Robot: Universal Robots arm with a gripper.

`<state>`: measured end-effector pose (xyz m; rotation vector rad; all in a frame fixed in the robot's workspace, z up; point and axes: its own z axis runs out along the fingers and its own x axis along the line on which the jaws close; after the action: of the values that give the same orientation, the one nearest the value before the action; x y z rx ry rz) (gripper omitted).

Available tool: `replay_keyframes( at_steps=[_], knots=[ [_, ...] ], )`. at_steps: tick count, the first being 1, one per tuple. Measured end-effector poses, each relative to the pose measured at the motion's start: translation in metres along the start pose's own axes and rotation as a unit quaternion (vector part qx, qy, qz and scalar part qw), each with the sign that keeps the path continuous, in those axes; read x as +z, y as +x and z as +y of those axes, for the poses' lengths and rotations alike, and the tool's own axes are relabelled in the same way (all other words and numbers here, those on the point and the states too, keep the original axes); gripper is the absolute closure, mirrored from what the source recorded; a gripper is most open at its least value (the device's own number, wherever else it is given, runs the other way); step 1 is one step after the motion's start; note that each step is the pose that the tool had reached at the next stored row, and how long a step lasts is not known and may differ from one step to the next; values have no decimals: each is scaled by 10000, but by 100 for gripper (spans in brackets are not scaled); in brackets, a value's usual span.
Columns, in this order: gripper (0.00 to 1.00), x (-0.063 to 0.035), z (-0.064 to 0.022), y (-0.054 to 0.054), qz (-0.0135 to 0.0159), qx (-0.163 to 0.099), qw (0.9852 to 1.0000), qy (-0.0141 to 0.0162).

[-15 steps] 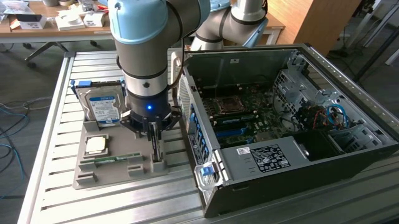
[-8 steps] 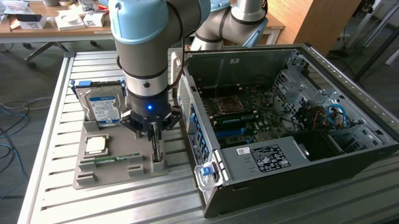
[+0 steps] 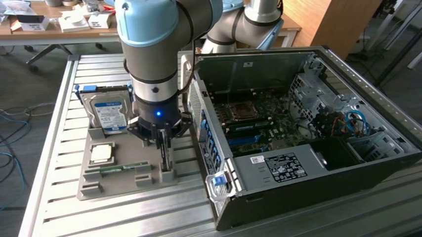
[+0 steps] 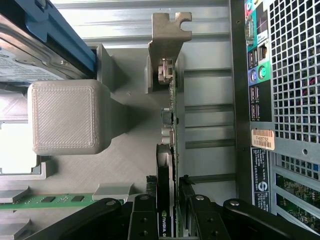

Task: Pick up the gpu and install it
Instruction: 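Pick up the gpu and move the gpu toward the slot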

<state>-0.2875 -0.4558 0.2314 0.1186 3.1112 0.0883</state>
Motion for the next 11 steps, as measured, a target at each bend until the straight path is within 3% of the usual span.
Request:
replay_keyframes(
  at_steps=[4,11],
  knots=[
    [74,-1,0,0,0,0,10000,1],
    [74,0,0,0,0,0,10000,0]
  ],
)
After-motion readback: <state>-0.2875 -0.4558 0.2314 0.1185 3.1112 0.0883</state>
